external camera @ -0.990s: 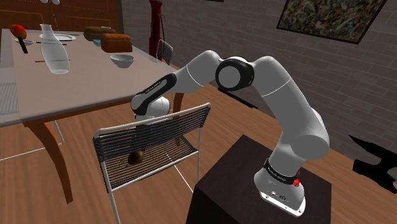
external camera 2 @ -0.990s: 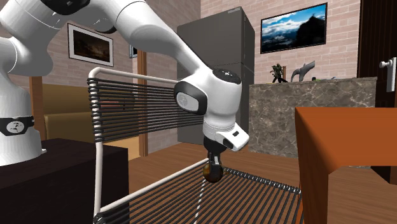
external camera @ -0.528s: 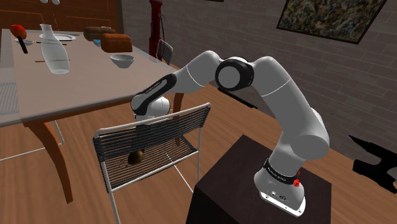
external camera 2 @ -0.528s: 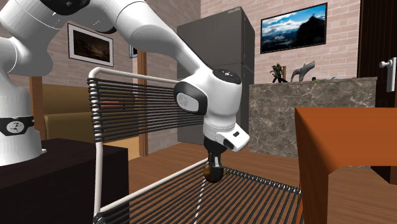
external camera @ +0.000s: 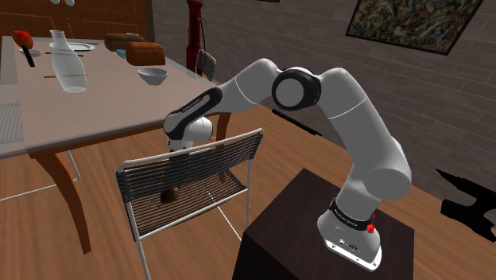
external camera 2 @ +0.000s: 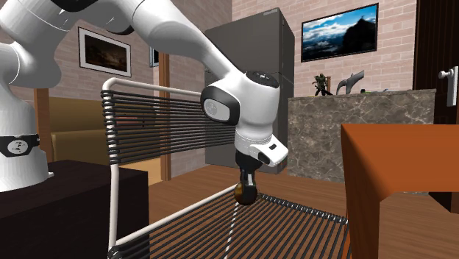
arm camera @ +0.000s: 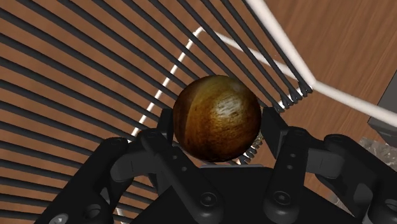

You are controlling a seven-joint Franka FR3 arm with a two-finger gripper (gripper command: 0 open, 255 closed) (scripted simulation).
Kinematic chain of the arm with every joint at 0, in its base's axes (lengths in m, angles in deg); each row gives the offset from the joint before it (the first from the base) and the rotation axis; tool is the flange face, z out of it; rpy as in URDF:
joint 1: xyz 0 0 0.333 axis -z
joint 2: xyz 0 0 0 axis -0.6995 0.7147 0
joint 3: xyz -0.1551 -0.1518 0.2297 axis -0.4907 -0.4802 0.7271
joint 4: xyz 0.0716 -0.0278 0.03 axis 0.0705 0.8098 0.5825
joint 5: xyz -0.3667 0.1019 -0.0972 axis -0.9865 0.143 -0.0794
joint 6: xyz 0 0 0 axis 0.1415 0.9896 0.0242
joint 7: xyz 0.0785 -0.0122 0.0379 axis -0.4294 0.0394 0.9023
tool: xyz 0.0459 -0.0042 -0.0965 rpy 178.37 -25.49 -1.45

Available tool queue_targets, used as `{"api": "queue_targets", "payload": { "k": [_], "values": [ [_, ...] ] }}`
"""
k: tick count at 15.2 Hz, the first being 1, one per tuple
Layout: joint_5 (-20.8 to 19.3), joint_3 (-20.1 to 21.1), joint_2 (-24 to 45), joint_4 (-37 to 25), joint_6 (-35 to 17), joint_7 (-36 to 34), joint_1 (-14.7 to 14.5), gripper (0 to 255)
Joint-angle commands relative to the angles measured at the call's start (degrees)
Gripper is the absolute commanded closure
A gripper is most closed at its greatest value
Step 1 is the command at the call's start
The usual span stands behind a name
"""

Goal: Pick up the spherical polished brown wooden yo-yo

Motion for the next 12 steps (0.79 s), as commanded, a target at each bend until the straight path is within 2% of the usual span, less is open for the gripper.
{"api": "queue_targets", "payload": {
  "k": [1, 12],
  "values": [
    [-0.09, -0.05, -1.37, 0.64, 0.65, -0.41, -0.01, 255],
    [-0.63, -0.33, -6.90, 2.60, 3.85, -2.32, 0.04, 255]
  ]
}}
